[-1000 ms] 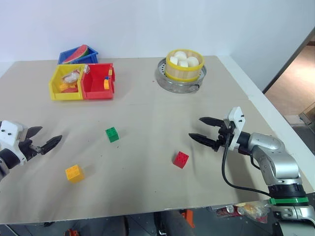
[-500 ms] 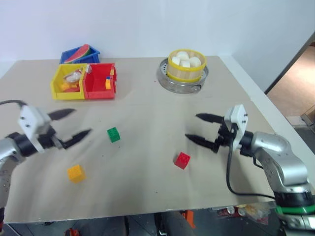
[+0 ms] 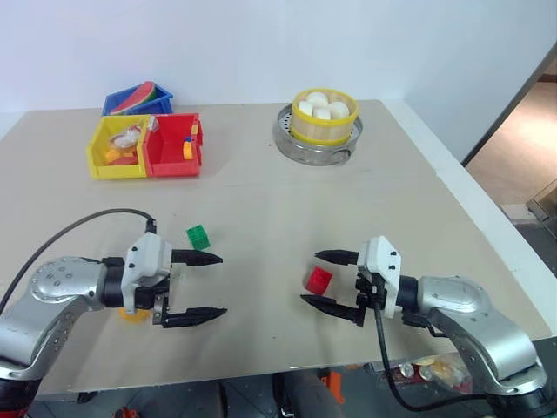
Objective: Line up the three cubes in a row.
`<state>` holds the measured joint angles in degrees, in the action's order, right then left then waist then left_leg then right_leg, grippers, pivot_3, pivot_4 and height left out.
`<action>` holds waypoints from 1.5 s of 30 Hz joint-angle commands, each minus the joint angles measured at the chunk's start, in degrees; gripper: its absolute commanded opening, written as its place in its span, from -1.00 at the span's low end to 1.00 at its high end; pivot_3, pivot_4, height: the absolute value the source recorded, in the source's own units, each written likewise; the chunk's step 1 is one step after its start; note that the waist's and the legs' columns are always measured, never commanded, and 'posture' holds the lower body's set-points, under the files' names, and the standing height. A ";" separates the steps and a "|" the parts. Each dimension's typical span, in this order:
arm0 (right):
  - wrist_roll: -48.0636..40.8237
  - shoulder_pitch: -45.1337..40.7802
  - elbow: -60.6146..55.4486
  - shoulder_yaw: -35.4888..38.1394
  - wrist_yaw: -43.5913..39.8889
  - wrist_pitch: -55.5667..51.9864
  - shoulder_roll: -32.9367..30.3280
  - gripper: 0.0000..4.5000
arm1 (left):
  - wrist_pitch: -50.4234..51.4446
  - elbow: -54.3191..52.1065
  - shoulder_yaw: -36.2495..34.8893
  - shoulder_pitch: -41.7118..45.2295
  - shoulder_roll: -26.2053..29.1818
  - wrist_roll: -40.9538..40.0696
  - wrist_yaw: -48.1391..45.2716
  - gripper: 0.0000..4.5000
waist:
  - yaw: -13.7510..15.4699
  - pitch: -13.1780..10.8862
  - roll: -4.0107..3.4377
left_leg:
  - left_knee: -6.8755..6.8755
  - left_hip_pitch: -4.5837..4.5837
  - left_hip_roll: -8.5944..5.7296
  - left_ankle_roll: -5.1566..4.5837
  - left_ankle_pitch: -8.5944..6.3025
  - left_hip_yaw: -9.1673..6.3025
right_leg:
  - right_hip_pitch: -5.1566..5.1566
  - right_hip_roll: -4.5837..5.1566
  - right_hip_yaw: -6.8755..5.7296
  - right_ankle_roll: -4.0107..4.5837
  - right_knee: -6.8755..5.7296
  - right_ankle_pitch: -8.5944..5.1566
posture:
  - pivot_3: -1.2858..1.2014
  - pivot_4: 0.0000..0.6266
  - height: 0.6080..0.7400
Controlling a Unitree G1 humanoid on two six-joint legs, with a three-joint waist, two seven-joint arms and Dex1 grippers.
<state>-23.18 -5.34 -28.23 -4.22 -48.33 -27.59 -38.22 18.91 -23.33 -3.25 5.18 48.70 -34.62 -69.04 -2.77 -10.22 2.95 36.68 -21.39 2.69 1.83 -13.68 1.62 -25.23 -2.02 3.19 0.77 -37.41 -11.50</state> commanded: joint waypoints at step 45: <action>13.91 -34.45 46.56 -16.86 -27.70 21.87 8.76 -0.43 | -2.77 -3.15 -2.71 -8.18 -3.77 5.15 10.14 1.00 | 0.27 -0.02 -0.02 | 0.00 -0.14 0.13 -0.26 -0.28 0.02 | -0.09 -0.10 0.12 0.11 0.01 0.01 | 0.03 -0.52 1.00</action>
<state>-9.67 -39.42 18.00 -21.72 -74.68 -5.72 -29.36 16.27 -24.26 -4.53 -2.94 44.88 -29.17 -59.29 -2.49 -10.24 2.93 36.68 -21.53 2.82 1.57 -13.95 1.63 -25.32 -2.12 3.30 0.88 -37.41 -11.48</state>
